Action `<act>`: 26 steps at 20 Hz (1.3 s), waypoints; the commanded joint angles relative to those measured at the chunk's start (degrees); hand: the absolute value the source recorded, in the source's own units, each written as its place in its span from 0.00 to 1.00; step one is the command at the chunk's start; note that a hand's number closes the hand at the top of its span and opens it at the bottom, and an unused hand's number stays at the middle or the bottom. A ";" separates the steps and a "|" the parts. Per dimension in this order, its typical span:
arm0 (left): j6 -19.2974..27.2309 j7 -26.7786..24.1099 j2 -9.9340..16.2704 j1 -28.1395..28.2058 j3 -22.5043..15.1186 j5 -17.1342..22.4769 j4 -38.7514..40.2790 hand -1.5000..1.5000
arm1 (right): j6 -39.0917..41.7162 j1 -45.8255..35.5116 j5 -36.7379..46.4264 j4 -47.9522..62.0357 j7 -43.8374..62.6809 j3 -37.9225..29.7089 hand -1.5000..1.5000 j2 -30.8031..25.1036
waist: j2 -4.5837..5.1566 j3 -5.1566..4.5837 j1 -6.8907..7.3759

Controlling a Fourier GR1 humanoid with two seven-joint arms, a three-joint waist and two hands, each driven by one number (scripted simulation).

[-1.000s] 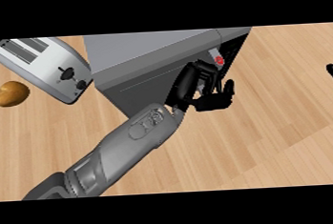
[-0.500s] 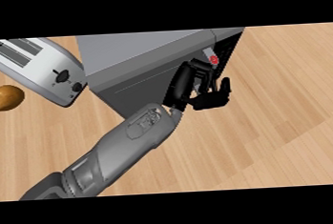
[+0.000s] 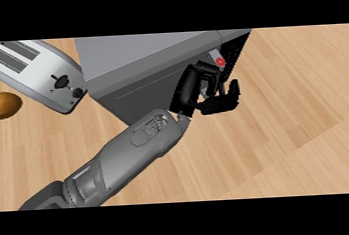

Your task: Pick up the milk, place it into the microwave and close the microwave

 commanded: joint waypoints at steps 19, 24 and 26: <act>9.67 0.10 -2.57 -3.10 6.09 5.27 6.80 1.00 | 0.85 -2.83 -6.89 2.58 3.26 -2.89 0.00 -3.94 | 0.74 0.06 1.55; 9.16 -0.07 -2.08 -3.24 5.38 6.43 9.35 1.00 | -0.37 -2.36 -7.85 2.66 3.58 -5.12 0.00 -4.72 | 0.58 0.02 3.49; 8.06 -0.07 -1.77 -2.81 4.34 7.23 10.04 1.00 | -0.43 -2.54 -8.33 2.02 3.41 -6.26 0.00 -5.35 | 0.57 -0.02 3.63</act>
